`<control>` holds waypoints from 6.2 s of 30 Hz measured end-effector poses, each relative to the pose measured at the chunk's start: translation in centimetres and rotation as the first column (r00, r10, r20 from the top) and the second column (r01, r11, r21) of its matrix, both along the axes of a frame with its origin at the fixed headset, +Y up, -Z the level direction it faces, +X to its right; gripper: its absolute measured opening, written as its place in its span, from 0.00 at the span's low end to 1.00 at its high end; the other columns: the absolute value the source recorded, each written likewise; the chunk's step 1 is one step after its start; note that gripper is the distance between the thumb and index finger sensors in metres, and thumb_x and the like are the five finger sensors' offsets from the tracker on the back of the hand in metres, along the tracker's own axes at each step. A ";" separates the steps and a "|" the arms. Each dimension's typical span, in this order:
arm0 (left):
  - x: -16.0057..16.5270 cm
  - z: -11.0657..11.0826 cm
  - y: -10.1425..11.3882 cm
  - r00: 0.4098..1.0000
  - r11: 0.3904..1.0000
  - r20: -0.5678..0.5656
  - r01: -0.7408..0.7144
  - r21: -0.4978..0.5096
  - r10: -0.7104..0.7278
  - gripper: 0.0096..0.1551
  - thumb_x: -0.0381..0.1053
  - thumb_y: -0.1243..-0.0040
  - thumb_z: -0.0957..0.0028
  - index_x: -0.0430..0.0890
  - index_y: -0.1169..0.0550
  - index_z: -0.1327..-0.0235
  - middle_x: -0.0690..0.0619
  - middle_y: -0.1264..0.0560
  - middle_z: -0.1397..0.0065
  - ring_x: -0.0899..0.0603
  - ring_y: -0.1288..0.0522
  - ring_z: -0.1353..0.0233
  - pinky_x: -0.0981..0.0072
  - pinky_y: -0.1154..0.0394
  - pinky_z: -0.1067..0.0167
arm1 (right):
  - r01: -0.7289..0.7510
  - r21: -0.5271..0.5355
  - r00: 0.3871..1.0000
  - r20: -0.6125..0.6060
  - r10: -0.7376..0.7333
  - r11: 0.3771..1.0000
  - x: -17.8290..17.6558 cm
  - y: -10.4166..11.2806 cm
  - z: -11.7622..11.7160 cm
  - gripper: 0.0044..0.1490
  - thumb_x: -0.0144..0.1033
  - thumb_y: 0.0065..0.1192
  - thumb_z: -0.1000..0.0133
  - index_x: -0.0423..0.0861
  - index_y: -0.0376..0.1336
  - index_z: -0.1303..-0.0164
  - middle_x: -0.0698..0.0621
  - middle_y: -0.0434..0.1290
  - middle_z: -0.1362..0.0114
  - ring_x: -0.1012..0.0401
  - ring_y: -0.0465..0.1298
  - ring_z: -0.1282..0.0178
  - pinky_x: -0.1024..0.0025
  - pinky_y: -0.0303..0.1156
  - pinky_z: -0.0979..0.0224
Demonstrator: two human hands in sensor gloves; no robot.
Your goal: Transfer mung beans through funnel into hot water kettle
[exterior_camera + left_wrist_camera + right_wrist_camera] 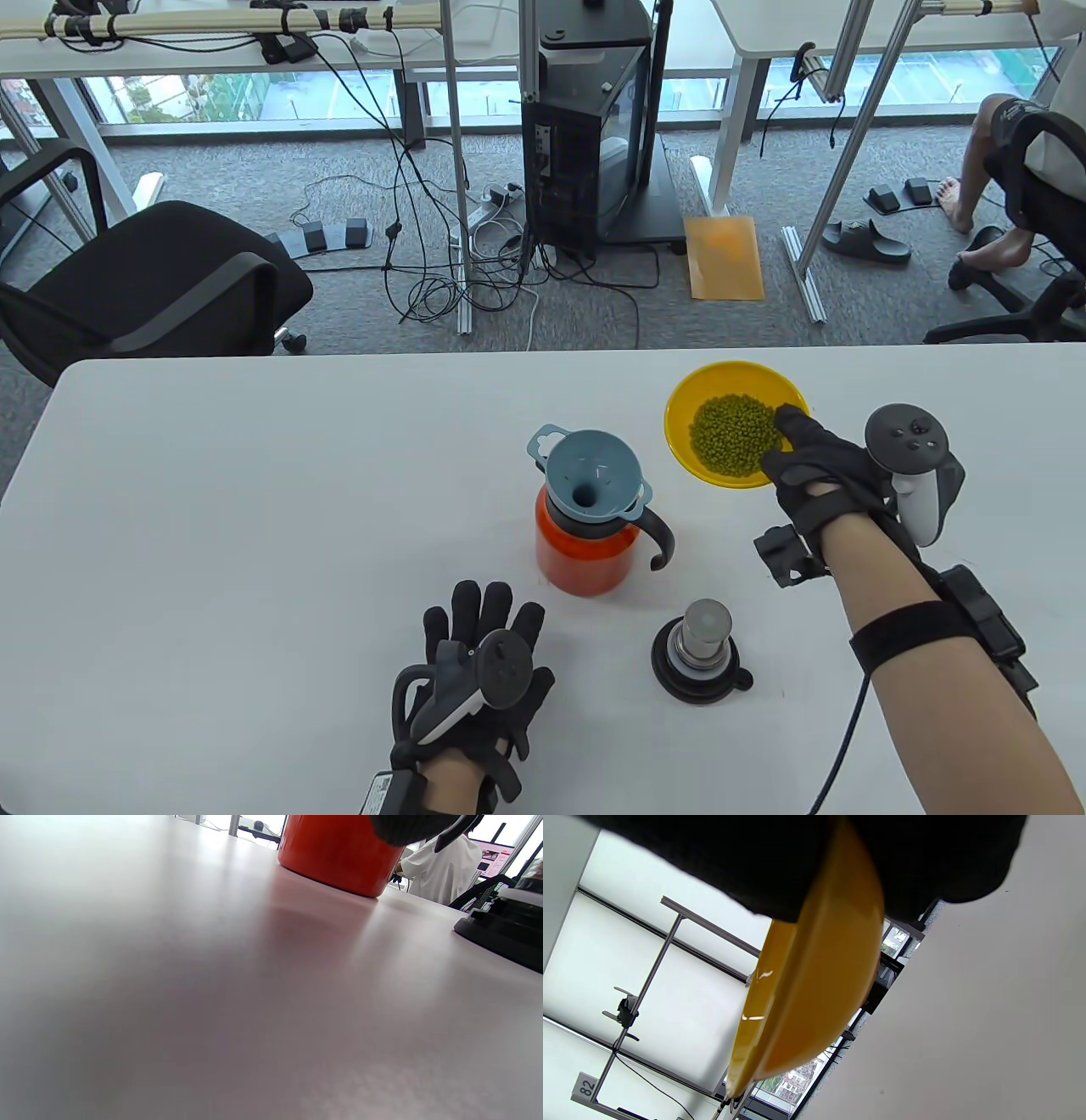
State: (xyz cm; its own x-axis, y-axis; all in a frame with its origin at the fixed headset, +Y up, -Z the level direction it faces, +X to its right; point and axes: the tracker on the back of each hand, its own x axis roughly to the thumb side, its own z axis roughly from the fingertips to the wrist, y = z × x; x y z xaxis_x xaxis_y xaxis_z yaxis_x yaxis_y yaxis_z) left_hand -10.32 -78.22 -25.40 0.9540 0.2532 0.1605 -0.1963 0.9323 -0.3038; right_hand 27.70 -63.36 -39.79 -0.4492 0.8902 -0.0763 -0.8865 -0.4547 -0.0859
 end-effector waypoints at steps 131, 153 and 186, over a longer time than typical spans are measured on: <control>-0.6 -0.1 0.1 0.994 0.994 0.011 -0.105 -0.006 0.105 0.47 0.68 0.50 0.50 0.63 0.55 0.22 0.55 0.69 0.17 0.38 0.77 0.21 0.35 0.74 0.30 | -0.387 0.229 0.918 0.007 0.396 0.893 -4.4 0.1 2.4 0.63 0.39 0.72 0.48 0.28 0.36 0.21 0.22 0.30 0.27 0.29 0.57 0.28 0.34 0.61 0.35; -0.3 0.0 0.1 0.995 0.995 0.020 -0.094 -0.014 0.095 0.47 0.68 0.50 0.50 0.63 0.55 0.21 0.55 0.69 0.17 0.38 0.77 0.21 0.35 0.74 0.30 | -0.346 -0.132 0.937 -0.011 0.348 0.929 2.9 -12.6 5.4 0.61 0.39 0.73 0.48 0.28 0.39 0.21 0.21 0.33 0.27 0.28 0.60 0.29 0.36 0.64 0.36; -0.4 0.2 0.1 0.994 0.994 0.021 -0.108 -0.016 0.109 0.46 0.68 0.50 0.50 0.63 0.54 0.21 0.55 0.69 0.17 0.38 0.77 0.21 0.35 0.74 0.30 | -0.333 0.101 0.906 -0.240 0.348 0.937 -4.8 -2.7 4.1 0.57 0.46 0.69 0.45 0.36 0.43 0.17 0.24 0.26 0.25 0.22 0.30 0.30 0.24 0.40 0.35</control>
